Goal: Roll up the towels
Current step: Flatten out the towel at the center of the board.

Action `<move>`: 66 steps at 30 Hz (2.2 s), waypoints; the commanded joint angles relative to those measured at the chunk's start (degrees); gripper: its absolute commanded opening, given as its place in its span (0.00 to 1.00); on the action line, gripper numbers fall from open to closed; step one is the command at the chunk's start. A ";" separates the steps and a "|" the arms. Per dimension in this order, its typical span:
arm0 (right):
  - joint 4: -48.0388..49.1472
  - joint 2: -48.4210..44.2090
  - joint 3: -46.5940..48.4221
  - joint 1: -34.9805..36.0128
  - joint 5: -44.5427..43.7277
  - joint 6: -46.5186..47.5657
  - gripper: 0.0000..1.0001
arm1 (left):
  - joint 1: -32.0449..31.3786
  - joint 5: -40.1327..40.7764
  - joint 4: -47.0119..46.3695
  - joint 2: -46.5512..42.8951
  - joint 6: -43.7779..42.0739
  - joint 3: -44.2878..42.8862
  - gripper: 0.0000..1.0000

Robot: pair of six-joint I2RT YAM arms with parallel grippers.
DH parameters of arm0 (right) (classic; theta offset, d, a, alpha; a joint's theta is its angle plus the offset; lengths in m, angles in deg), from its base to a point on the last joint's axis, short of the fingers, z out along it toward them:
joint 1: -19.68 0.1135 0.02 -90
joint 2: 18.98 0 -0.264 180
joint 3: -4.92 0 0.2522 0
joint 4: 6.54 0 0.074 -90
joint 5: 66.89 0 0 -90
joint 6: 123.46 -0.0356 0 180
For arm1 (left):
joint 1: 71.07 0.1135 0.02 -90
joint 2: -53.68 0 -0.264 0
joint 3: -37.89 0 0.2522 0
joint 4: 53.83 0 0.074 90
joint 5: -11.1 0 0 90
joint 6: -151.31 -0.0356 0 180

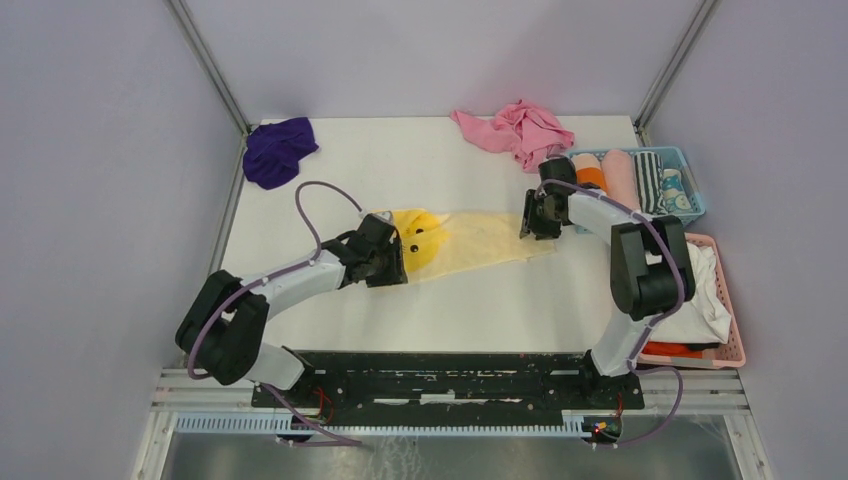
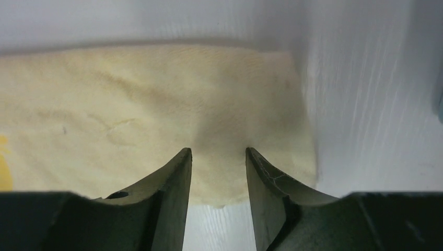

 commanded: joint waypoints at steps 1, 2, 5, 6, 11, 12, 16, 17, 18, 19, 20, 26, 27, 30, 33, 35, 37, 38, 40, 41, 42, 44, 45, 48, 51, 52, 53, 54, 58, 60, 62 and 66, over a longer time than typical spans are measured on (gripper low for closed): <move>-4.01 -11.05 -1.20 1.80 -4.55 2.91 0.51 | -0.02 -0.91 -0.92 -0.01 -3.85 -6.99 0.52; -5.69 -12.81 -1.35 1.72 -7.50 2.72 0.51 | 0.02 0.03 -0.47 -1.25 -3.18 -6.64 0.53; -11.20 -15.62 -2.35 1.66 -16.45 2.21 0.52 | 1.03 2.91 1.25 -5.91 -0.37 -3.76 0.56; -11.64 -15.85 -3.62 1.52 -17.98 1.89 0.52 | 1.93 3.13 1.42 -7.18 0.71 -2.50 0.57; -9.64 -14.35 -7.43 -0.32 -18.29 1.46 0.53 | 8.48 1.39 1.07 -9.51 3.53 2.40 0.60; -8.81 -13.55 -7.58 -0.77 -17.26 1.47 0.53 | 9.41 1.28 0.91 -9.55 3.66 2.89 0.61; -7.92 -8.94 -5.34 -2.21 -12.41 1.77 0.53 | 11.62 2.64 0.70 -9.20 4.24 3.97 0.64; -7.77 -8.20 -4.83 -2.37 -12.12 1.76 0.53 | 11.84 3.21 0.81 -9.14 4.39 4.10 0.64; -7.52 -7.77 -4.69 -2.48 -11.84 1.79 0.52 | 12.06 3.50 0.72 -9.07 4.52 4.30 0.64; -7.12 -7.57 -4.66 -2.66 -11.77 1.76 0.52 | 12.11 3.53 0.32 -8.99 4.60 4.49 0.64; -6.71 -7.44 -4.76 -2.86 -11.77 1.77 0.52 | 12.17 3.49 0.09 -8.81 4.68 4.51 0.65; -5.17 -7.36 -4.85 -4.02 -8.96 2.22 0.49 | 12.17 3.46 -0.30 -6.81 4.38 4.56 0.65; -5.10 -7.59 -4.84 -4.19 -8.53 2.15 0.49 | 12.18 3.63 -0.30 -6.71 4.28 4.60 0.65; -4.93 -8.02 -4.79 -4.53 -8.27 2.02 0.49 | 12.19 3.91 -0.26 -6.81 4.27 4.78 0.64; -4.34 -7.58 -4.96 -5.09 -8.74 1.70 0.48 | 12.19 3.88 -0.30 -6.56 4.28 4.70 0.64; -3.90 -6.93 -4.95 -5.29 -8.59 1.68 0.46 | 12.13 3.99 -0.22 -6.22 4.19 4.61 0.64; -3.83 -5.58 -4.90 -5.48 -8.26 1.72 0.46 | 12.11 4.12 -0.13 -5.90 4.10 4.52 0.64; -3.88 -4.85 -4.93 -5.43 -7.79 1.80 0.45 | 12.16 4.09 -0.13 -5.72 4.04 4.52 0.64; -4.72 -3.40 -4.80 -5.45 -7.02 1.75 0.43 | 12.11 3.98 -0.14 -5.44 4.08 4.32 0.64; -5.20 -2.73 -4.90 -5.43 -6.73 1.71 0.41 | 12.14 3.88 -0.13 -5.33 4.04 4.27 0.64; -5.46 -2.39 -5.23 -5.45 -6.52 1.53 0.39 | 12.19 3.95 -0.13 -5.17 4.01 4.19 0.63; -5.32 -2.37 -6.77 -5.45 -5.90 1.45 0.35 | 12.11 4.26 0.03 -4.81 4.01 4.07 0.63; -5.05 -2.53 -7.50 -5.41 -5.65 1.36 0.32 | 12.14 4.59 0.05 -4.51 4.01 4.01 0.63; -4.82 -2.74 -8.95 -5.41 -4.80 1.34 0.19 | 12.16 4.71 0.13 -3.61 4.01 3.67 0.61; -4.07 -3.47 -10.14 -5.20 -3.81 1.14 0.08 | 12.06 4.86 0.20 -2.72 4.00 3.26 0.58; -3.90 -3.80 -10.41 -5.01 -3.83 1.16 0.07 | 12.08 4.96 0.18 -2.42 4.08 3.14 0.57; -3.84 -4.03 -10.53 -4.85 -3.96 1.13 0.07 | 12.04 4.85 0.29 -2.19 4.21 3.05 0.55; -3.84 -4.21 -10.68 -4.68 -4.01 1.16 0.07 | 11.97 4.61 0.31 -1.99 4.37 2.96 0.53; -3.71 -4.40 -10.83 -3.81 -4.32 1.14 0.06 | 9.93 5.42 0.94 -1.20 5.35 2.17 0.50; -3.51 -4.58 -10.95 -3.42 -4.52 1.06 0.06 | 8.40 7.16 2.49 -0.32 5.70 1.46 0.50; -3.48 -4.96 -11.12 -3.15 -4.76 1.14 0.06 | 7.31 9.14 3.79 0.97 5.99 0.98 0.47; -3.57 -6.08 -11.43 -2.50 -5.54 1.27 0.06 | 6.01 11.90 4.20 3.67 6.87 1.35 0.42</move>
